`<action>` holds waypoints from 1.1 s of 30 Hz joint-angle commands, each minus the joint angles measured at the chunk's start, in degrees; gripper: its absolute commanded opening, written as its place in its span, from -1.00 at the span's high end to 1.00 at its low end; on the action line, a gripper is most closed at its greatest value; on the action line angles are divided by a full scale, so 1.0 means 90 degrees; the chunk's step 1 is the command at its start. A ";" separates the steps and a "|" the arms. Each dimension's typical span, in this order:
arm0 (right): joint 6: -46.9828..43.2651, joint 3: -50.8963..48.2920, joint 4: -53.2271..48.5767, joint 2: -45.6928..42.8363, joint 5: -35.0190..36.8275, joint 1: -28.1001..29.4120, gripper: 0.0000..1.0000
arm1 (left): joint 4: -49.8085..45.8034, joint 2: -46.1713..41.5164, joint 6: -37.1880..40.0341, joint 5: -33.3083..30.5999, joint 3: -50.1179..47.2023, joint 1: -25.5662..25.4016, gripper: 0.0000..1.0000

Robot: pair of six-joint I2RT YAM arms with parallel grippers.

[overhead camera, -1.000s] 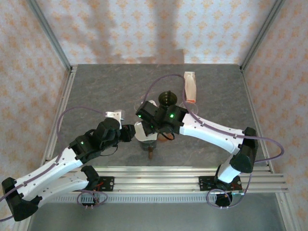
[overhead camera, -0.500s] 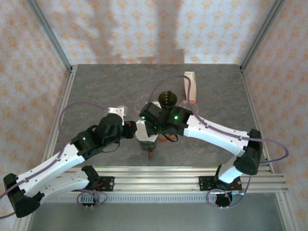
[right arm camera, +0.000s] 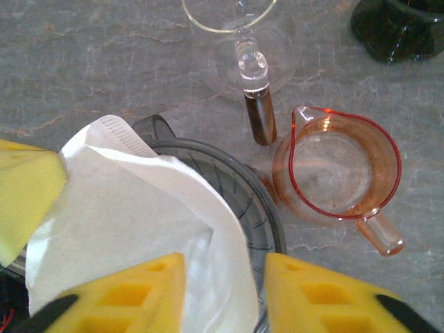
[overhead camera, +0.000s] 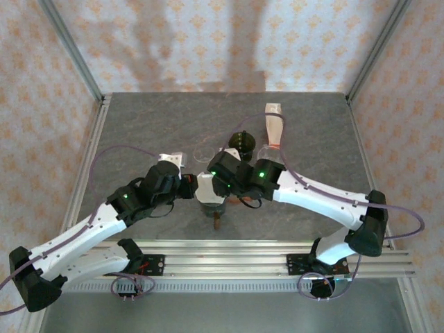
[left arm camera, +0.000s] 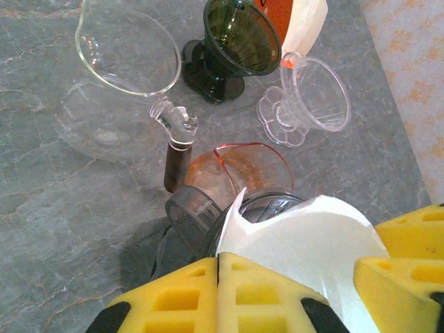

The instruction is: Place the coffee filter in the dripper

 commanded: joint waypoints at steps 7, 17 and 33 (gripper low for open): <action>-0.0068 0.0069 -0.0215 -0.0246 0.0006 -0.0004 0.13 | -0.0005 0.0016 0.0198 0.0298 0.0068 0.0158 0.86; -0.1786 -0.0173 0.0590 -0.1037 -0.0311 -0.0330 0.14 | 0.0001 0.0090 0.0318 0.0512 0.0095 0.0291 0.69; -0.2220 -0.0326 0.0758 -0.1379 -0.1209 -0.0793 0.03 | -0.0556 -0.0681 0.0172 0.0130 0.0536 0.0311 -0.82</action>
